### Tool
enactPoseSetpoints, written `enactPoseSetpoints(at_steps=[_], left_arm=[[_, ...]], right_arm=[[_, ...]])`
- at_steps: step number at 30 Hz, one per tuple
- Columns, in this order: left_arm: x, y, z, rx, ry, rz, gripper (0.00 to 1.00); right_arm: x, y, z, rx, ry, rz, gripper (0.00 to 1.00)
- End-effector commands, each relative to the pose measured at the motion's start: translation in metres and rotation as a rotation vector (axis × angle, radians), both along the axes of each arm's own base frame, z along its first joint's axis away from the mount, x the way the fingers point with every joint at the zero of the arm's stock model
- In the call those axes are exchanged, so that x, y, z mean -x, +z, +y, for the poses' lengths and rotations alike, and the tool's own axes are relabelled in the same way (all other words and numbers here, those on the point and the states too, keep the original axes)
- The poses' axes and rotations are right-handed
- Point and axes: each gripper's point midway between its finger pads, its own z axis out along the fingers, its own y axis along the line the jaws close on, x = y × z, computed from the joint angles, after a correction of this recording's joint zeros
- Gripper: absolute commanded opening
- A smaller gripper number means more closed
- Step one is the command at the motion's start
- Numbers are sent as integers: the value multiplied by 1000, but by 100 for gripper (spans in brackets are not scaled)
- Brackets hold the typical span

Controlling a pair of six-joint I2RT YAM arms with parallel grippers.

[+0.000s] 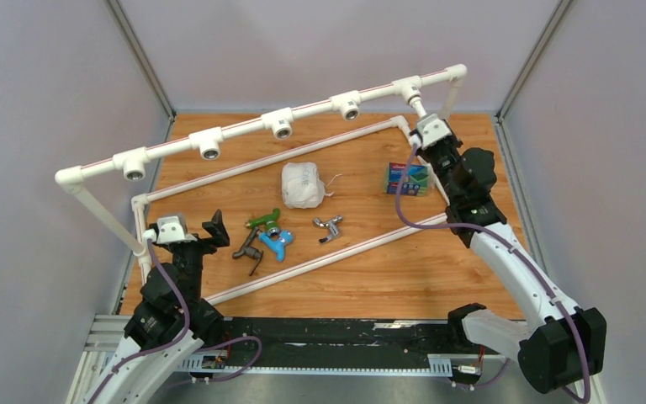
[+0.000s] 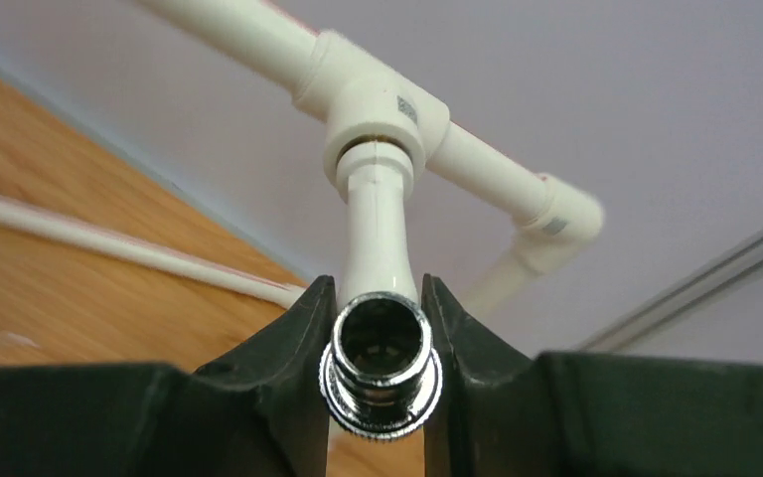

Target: Install the water faucets

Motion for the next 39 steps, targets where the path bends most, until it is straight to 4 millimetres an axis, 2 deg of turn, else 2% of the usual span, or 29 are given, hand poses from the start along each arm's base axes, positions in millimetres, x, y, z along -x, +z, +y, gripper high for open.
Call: enactPoseSetpoints(at_steps=[1,5,8,9,12,14,17,18,21,22,28,32,34,36,39], left_arm=[[3,12,5,16,11,-31,100],[3,12,4,18,5,-31,100],[4,12,4,20,5,-32,100],[4,13,4,22,3,-35,100],[3,13,3,21,-1,-34,100],[3,12,2,19,-3,-32,100],[3,12,3,20,0,-32,100],[3,12,3,20,2,-31,100],[3,12,3,18,2,-32,100],[3,13,3,21,0,-34,100],[3,12,2,18,-3,-32,100],[3,12,2,17,-3,-29,100],[3,12,2,18,-3,-30,100],[3,12,2,18,-3,-30,100],[2,11,2,16,-4,-29,100]], right_arm=[[22,69,8,-1100,200,23,0],[23,67,5,-1739,321,143,0],[18,48,-3,-2235,387,245,0],[17,45,-4,-2335,418,267,0],[17,57,-8,-2430,476,233,3],[18,63,-13,-2456,487,195,17],[25,70,-17,-2432,503,165,34],[27,71,-17,-2402,497,158,44],[34,72,-15,-2329,497,159,65],[36,69,-14,-2303,490,165,98],[56,60,-14,-2140,443,165,100],[65,40,-18,-1949,283,170,100],[72,31,-23,-1798,208,155,100],[81,33,-27,-1642,171,121,100],[86,37,-26,-1262,111,90,100]])
